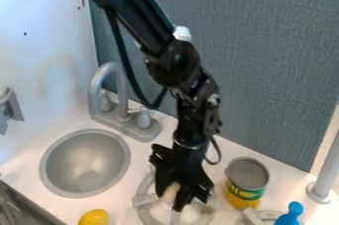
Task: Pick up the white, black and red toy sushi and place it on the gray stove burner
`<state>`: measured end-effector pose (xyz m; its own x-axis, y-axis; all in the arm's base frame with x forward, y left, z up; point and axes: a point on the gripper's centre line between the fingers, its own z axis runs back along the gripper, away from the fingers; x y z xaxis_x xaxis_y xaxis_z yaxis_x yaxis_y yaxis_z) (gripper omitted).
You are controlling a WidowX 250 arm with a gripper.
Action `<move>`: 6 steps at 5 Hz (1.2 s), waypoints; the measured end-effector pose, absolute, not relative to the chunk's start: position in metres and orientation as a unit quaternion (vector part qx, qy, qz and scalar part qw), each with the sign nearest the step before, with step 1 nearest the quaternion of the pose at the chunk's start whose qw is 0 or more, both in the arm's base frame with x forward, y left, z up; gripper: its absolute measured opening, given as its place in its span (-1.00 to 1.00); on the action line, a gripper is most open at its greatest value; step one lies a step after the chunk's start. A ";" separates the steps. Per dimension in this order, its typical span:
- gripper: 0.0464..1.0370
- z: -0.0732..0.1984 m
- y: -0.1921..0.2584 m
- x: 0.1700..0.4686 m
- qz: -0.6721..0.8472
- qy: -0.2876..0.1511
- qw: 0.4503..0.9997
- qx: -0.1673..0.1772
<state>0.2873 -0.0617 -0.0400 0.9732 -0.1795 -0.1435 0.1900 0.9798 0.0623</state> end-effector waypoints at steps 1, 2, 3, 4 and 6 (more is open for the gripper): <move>0.00 -0.044 -0.045 0.292 -0.060 0.079 0.994 0.053; 0.00 -0.053 -0.041 0.298 -0.047 0.091 0.993 0.057; 0.00 -0.067 -0.044 0.308 -0.041 0.095 0.993 0.054; 0.00 -0.074 -0.043 0.321 -0.004 0.099 0.992 0.078; 0.00 -0.085 -0.043 0.324 0.011 0.134 0.983 0.126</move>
<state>0.3244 -0.0435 -0.0849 0.9637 0.0551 -0.2611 0.0126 0.9679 0.2509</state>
